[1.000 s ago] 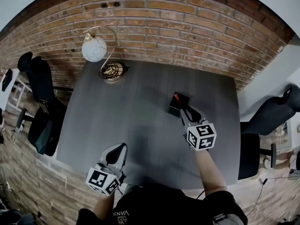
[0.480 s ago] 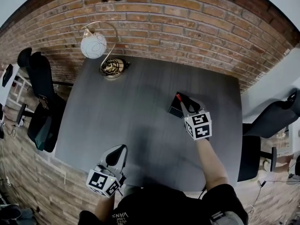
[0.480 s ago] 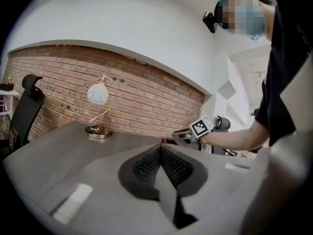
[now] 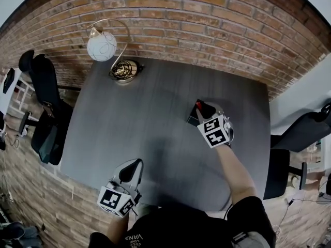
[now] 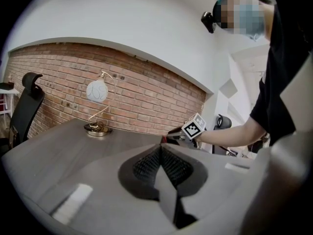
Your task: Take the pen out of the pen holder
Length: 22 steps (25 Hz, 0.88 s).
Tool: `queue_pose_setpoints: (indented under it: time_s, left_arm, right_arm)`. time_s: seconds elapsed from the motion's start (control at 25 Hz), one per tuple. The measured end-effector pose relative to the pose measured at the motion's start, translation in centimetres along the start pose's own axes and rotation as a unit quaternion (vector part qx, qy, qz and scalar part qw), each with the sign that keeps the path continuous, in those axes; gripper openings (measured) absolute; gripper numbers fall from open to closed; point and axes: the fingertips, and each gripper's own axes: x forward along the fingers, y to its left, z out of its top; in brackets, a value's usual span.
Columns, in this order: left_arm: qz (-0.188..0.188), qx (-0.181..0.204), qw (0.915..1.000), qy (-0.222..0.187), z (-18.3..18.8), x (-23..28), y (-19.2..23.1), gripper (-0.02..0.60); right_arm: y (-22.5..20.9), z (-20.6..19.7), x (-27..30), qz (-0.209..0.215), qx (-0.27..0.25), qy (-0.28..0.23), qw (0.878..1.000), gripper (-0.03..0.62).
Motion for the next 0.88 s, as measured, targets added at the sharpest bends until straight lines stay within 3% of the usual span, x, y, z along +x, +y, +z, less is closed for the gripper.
queue_pose_setpoints:
  time_s: [0.4,0.88]
  left_arm:
    - [0.007,-0.008,0.9999,0.009,-0.8,0.3,0.5,0.052]
    - [0.002,-0.013,0.9999,0.008,-1.0,0.8,0.9,0.052]
  right_arm:
    - [0.2,-1.9,2.7,0.012,-0.089,0.062,0.994,0.081]
    - [0.3,-1.7,3.3,0.022,-0.098,0.045,0.994,0.08]
